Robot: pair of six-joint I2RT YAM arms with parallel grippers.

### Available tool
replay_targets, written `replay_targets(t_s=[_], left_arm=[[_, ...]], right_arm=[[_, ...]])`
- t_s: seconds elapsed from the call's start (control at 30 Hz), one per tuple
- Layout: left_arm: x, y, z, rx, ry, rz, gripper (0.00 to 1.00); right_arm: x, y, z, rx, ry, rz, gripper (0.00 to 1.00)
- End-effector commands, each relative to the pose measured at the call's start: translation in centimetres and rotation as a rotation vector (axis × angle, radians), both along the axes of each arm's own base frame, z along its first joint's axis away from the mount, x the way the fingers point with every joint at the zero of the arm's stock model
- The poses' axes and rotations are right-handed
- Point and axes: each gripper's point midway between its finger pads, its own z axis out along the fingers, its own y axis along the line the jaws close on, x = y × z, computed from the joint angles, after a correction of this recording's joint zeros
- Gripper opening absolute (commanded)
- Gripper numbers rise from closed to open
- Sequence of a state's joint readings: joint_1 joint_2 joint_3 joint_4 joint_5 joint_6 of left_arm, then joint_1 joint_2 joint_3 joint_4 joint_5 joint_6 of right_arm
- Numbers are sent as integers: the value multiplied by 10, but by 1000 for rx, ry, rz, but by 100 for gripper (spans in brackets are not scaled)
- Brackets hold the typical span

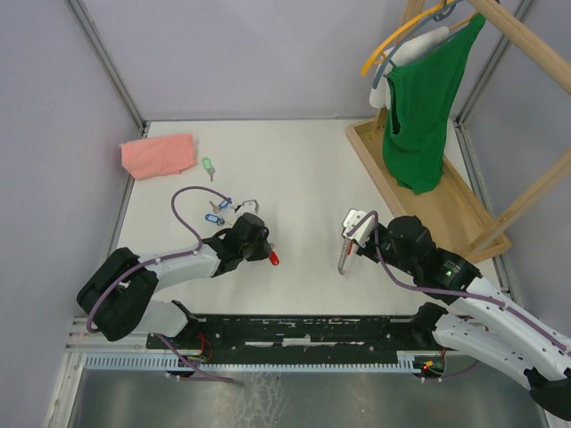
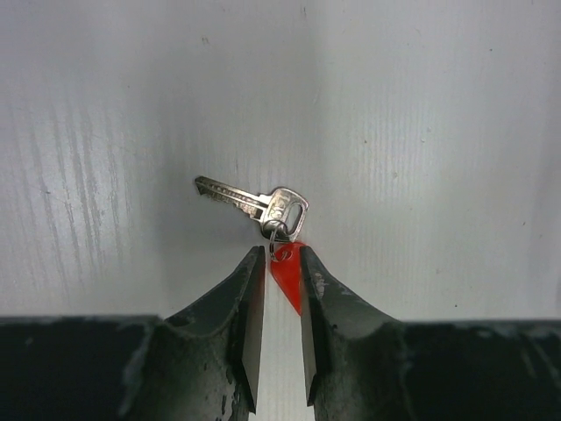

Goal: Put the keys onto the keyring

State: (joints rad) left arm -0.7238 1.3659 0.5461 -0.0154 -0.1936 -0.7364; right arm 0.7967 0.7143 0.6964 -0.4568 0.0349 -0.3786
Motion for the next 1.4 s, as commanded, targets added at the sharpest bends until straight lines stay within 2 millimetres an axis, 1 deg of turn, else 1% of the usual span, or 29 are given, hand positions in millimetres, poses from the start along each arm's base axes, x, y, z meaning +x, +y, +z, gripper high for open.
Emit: replay_targets(t_s=[0.0, 0.3, 0.53, 0.7, 0.83, 0.93, 1.03, 1.1, 1.27, 1.37], left_arm=[[10, 0, 3, -34, -32, 61, 27], [9, -5, -1, -51, -14, 53, 25], [11, -4, -3, -44, -16, 62, 22], [10, -3, -4, -48, -18, 62, 14], [12, -5, 1, -51, -42, 43, 3], [15, -10, 12, -49, -102, -33, 3], [22, -17, 33, -48, -202, -125, 3], [26, -19, 50, -44, -284, -173, 3], [31, -27, 103, -59, -535, -312, 3], [31, -27, 131, -66, -652, -347, 3]], right_arm=[[5, 6, 18, 55, -52, -2, 1], [4, 6, 18, 55, -52, -2, 1], [4, 6, 18, 54, -51, 1, 1], [4, 6, 18, 56, -50, 1, 1], [4, 7, 18, 56, -50, 4, 1], [2, 9, 18, 53, -45, 21, 0], [-3, 13, 18, 48, -42, 68, 1], [-9, 18, 20, 46, -36, 118, 1], [-23, 32, 31, 72, -23, 236, 1], [-25, 38, 35, 71, -27, 274, 1]])
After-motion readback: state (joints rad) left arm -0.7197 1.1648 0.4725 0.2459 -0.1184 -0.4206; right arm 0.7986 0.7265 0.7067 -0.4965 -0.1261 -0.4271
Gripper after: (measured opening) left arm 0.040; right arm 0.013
